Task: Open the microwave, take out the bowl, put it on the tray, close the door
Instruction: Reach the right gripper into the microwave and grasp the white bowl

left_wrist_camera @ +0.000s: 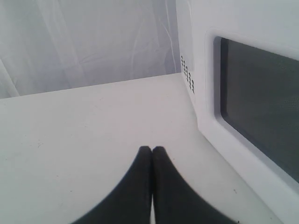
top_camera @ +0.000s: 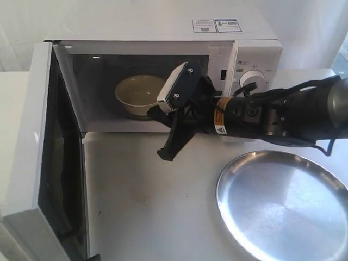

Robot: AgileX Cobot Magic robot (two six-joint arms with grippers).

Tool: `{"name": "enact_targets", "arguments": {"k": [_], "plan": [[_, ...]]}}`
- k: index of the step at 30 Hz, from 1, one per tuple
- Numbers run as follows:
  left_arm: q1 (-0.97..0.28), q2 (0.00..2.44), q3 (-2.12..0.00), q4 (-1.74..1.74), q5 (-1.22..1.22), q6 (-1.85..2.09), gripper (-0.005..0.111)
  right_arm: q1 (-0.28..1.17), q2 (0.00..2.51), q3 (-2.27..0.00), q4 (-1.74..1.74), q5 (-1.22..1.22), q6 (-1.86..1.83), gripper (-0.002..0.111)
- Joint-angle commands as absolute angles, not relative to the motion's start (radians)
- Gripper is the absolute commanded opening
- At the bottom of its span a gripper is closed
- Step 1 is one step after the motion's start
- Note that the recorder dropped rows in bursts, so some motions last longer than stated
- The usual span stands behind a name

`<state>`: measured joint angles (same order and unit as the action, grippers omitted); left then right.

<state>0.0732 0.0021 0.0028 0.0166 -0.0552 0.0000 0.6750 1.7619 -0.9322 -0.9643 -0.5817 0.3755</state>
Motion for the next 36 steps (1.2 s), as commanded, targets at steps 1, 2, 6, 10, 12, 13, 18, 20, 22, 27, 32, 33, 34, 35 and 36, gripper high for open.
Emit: {"name": "enact_targets", "arguments": {"k": [1,2,6,10,12,13,18,20,22,27,32,33,34,35,36], "plan": [[0.069,0.000,0.000,0.009,-0.059,0.000,0.000,0.678,1.796,-1.028,-0.964,-0.556,0.310,0.008],[0.069,0.000,0.000,0.009,-0.059,0.000,0.000,0.680,1.810,-1.052,-0.971,-0.538,0.310,0.013],[0.069,0.000,0.000,0.009,-0.059,0.000,0.000,0.680,1.881,-1.119,-1.030,-0.522,0.317,0.040],[0.069,0.000,0.000,0.009,-0.059,0.000,0.000,0.709,1.945,-1.175,-1.032,-0.455,0.305,0.052],[0.069,0.000,0.000,0.009,-0.059,0.000,0.000,0.727,1.972,-1.204,-1.032,-0.400,0.274,0.052],[0.069,0.000,0.000,0.009,-0.059,0.000,0.000,0.734,1.986,-1.221,-1.032,-0.380,0.265,0.052],[0.069,0.000,0.000,0.009,-0.059,0.000,0.000,0.748,2.037,-1.296,-1.032,-0.359,0.265,0.052],[0.069,0.000,0.000,0.009,-0.059,0.000,0.000,0.748,2.056,-1.326,-1.032,-0.347,0.265,0.052],[0.069,0.000,0.000,0.009,-0.059,0.000,0.000,0.748,2.074,-1.356,-1.032,-0.313,0.265,0.052],[0.069,0.000,0.000,0.009,-0.059,0.000,0.000,0.748,2.121,-1.413,-1.032,-0.271,0.274,0.052],[0.069,0.000,0.000,0.009,-0.059,0.000,0.000,0.763,2.142,-1.431,-1.032,-0.217,0.290,0.048],[0.069,0.000,0.000,0.009,-0.059,0.000,0.000,0.766,2.142,-1.431,-1.032,-0.201,0.290,0.045],[0.069,0.000,0.000,0.009,-0.059,0.000,0.000,0.767,2.142,-1.433,-1.032,-0.184,0.290,0.039],[0.069,0.000,0.000,0.009,-0.059,0.000,0.000,0.770,2.142,-1.435,-1.028,-0.175,0.290,0.032],[0.069,0.000,0.000,0.009,-0.059,0.000,0.000,0.770,2.142,-1.435,-1.023,-0.173,0.297,0.022]]}}
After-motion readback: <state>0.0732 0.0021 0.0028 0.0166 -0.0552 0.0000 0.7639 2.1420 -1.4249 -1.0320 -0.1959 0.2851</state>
